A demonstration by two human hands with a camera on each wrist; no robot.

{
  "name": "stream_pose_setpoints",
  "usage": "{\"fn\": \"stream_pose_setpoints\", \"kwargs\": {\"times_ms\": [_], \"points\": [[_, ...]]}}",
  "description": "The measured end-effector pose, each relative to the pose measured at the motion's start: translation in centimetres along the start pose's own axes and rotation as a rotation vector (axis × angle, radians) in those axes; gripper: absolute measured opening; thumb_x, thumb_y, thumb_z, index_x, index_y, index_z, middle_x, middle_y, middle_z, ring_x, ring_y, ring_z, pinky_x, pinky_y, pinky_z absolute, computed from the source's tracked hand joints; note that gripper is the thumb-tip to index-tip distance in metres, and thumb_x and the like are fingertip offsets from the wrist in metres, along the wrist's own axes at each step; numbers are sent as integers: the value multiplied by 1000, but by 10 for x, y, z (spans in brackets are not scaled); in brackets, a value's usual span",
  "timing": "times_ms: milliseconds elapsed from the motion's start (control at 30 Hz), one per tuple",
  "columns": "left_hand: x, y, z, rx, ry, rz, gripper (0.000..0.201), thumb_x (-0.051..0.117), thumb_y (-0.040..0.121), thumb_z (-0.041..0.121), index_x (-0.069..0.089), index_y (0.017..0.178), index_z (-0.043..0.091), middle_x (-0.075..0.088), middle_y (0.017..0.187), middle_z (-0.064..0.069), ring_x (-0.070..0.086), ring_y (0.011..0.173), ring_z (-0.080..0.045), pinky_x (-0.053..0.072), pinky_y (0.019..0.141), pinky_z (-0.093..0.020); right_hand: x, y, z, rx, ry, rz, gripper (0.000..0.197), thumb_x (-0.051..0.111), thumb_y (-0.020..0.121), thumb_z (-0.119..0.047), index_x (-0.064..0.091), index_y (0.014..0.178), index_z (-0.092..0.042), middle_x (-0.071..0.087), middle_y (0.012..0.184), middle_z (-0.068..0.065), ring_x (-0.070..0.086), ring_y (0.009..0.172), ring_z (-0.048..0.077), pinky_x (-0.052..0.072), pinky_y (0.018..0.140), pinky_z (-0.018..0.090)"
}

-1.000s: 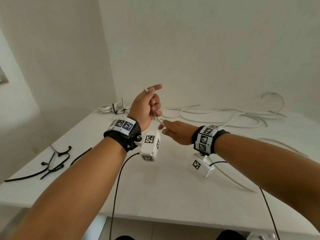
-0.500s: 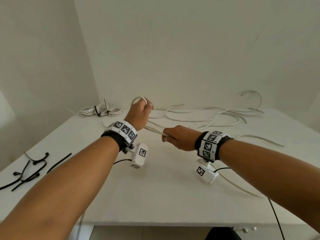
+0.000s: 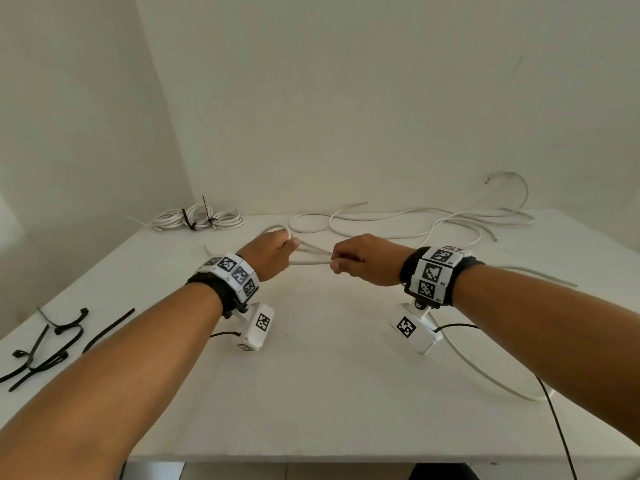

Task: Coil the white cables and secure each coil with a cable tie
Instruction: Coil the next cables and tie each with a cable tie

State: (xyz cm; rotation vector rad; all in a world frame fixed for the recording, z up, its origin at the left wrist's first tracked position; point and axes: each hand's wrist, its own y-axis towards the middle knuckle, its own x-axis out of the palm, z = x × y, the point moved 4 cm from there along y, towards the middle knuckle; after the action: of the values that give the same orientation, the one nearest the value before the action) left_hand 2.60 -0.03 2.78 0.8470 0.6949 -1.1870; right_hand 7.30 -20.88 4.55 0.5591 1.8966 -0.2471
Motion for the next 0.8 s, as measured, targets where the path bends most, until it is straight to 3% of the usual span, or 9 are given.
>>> {"fn": "stream_pose_setpoints", "kwargs": {"times_ms": [100,233,333,533,633,733,800], "points": [[-8,-3,-12,3,79,36,42,42,103,37,46,73,6,56,73,-13,60,72,-34,49,78,-47,-2,-3,5,6,-35,-1,25,43,103,-35,56,82,-32,57,75,-7,53,69,12,41,64,25],[-26,-2,-14,13,110,233,47,46,101,38,45,67,7,53,70,-10,53,68,-31,43,69,-42,-4,-2,0,-15,-43,26,24,43,103,-35,53,82,-31,48,64,-11,44,58,5,34,59,21],[-34,3,-22,-31,63,316,46,43,102,36,42,65,9,50,70,-9,52,72,-33,41,71,-41,-2,-1,-9,-63,-32,20,23,45,103,-35,54,82,-30,47,61,-13,43,56,4,35,59,22],[-21,-8,-28,-106,147,88,42,35,104,38,48,74,11,59,77,-9,56,79,-30,44,79,-42,-19,4,-7,-97,-59,101,21,51,101,-33,60,85,-24,49,62,-12,45,55,2,34,57,19],[-14,-19,-17,-72,130,-28,54,28,106,42,51,68,11,56,65,-5,53,64,-25,41,70,-38,-31,11,6,-83,-62,172,21,53,100,-33,61,82,-25,52,62,-9,45,56,6,39,58,25],[-3,-33,2,-31,-169,-103,58,24,107,43,35,57,16,38,45,4,33,41,-13,32,51,-28,-45,19,19,-20,-39,247,23,53,100,-34,60,78,-29,52,61,-8,45,55,8,39,57,25],[5,-42,16,-50,-436,-147,52,26,108,41,30,61,18,30,46,4,23,40,-13,23,43,-24,-50,23,26,17,-21,273,25,54,100,-36,61,78,-25,49,59,-8,43,52,8,37,55,24]]}}
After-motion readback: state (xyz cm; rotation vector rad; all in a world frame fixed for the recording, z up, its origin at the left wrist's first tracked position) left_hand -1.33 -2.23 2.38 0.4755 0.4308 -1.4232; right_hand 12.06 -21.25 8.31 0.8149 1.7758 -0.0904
